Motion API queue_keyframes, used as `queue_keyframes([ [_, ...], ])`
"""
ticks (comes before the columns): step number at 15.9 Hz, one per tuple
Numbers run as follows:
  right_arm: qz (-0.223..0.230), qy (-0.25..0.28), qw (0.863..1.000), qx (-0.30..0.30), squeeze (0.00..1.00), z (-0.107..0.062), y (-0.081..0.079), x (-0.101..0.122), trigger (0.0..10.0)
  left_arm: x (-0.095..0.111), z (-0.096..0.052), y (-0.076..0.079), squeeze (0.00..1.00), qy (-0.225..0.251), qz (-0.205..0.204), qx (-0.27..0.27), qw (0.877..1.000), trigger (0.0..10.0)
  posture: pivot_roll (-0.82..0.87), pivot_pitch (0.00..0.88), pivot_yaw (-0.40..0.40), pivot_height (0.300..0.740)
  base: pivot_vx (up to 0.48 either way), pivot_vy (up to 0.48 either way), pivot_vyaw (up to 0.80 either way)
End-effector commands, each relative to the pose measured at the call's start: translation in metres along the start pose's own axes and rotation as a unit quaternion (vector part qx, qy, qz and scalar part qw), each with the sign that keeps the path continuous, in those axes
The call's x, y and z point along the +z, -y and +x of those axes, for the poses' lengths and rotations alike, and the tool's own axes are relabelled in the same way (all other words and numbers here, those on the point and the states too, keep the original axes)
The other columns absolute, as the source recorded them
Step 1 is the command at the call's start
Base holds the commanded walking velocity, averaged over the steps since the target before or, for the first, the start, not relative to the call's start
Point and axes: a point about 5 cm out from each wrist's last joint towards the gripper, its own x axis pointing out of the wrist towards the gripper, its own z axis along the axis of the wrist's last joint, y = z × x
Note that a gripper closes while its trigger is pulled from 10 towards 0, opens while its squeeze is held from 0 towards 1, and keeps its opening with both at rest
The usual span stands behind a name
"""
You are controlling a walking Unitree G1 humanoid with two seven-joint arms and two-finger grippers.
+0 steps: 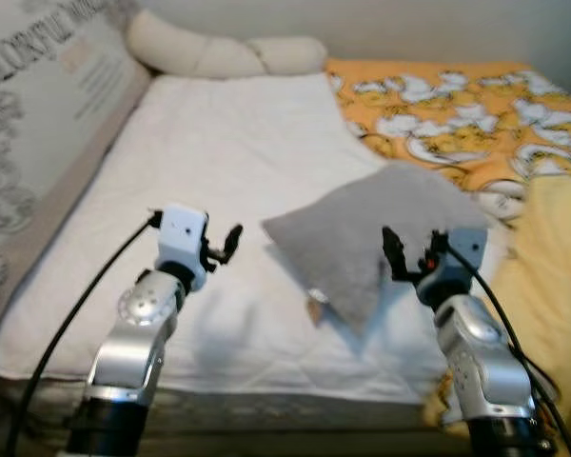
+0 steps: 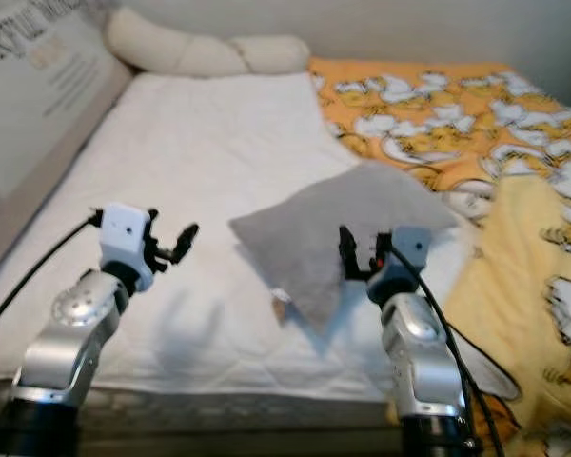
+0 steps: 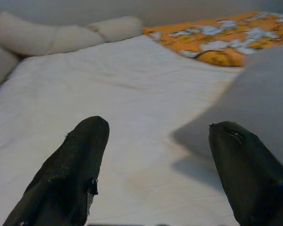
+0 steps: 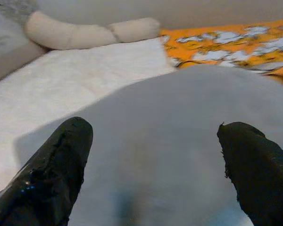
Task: Clean up the room
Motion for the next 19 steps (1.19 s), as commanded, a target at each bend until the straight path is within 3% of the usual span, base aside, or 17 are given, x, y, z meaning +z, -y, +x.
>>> queue_keyframes([
  [1, -0.004, 0.002, 1.000, 0.008, 0.00, 0.002, -0.004, 0.002, 10.0, 0.004, 0.000, -0.004, 0.00, 0.003, 0.001, 0.005, 1.000, 10.0, 0.08, 0.000, 0.011, 0.740, 0.326, 0.000, 0.00],
  [4, -0.006, 0.001, 1.000, 0.009, 0.00, 0.002, -0.004, 0.002, 10.0, 0.003, 0.000, -0.004, 0.00, 0.002, 0.000, 0.005, 1.000, 10.0, 0.08, 0.000, 0.011, 0.740, 0.325, 0.000, 0.00],
  [6, -0.046, -0.006, 0.998, 0.034, 0.00, 0.002, -0.009, 0.001, 10.0, 0.003, 0.000, -0.004, 0.00, 0.001, 0.001, 0.004, 1.000, 10.0, 0.08, 0.000, 0.012, 0.740, 0.326, 0.000, 0.21],
  [9, -0.008, -0.006, 1.000, 0.016, 0.00, 0.001, -0.005, 0.000, 10.0, 0.003, 0.000, -0.003, 0.00, 0.003, -0.008, -0.001, 1.000, 10.0, 0.08, 0.000, 0.011, 0.740, 0.206, 0.000, 0.27],
  [15, -0.022, -0.008, 1.000, 0.004, 0.00, 0.000, 0.000, 0.000, 10.0, -0.006, -0.004, 0.013, 0.00, -0.042, -0.009, -0.062, 0.997, 10.0, 0.08, 0.000, 0.011, 0.740, 0.000, 0.000, 0.00],
  [17, -0.028, -0.011, 0.999, -0.016, 0.00, -0.001, 0.005, 0.000, 10.0, -0.005, -0.006, 0.013, 0.00, -0.038, 0.004, -0.063, 0.997, 10.0, 0.08, 0.000, 0.013, 0.740, 0.000, 0.000, 0.00],
  [19, -0.042, -0.031, 0.995, -0.080, 0.00, 0.000, 0.025, 0.000, 10.0, 0.001, -0.007, 0.014, 0.00, -0.016, 0.003, -0.076, 0.997, 10.0, 0.08, 0.000, 0.015, 0.740, 0.000, 0.000, 0.00],
])
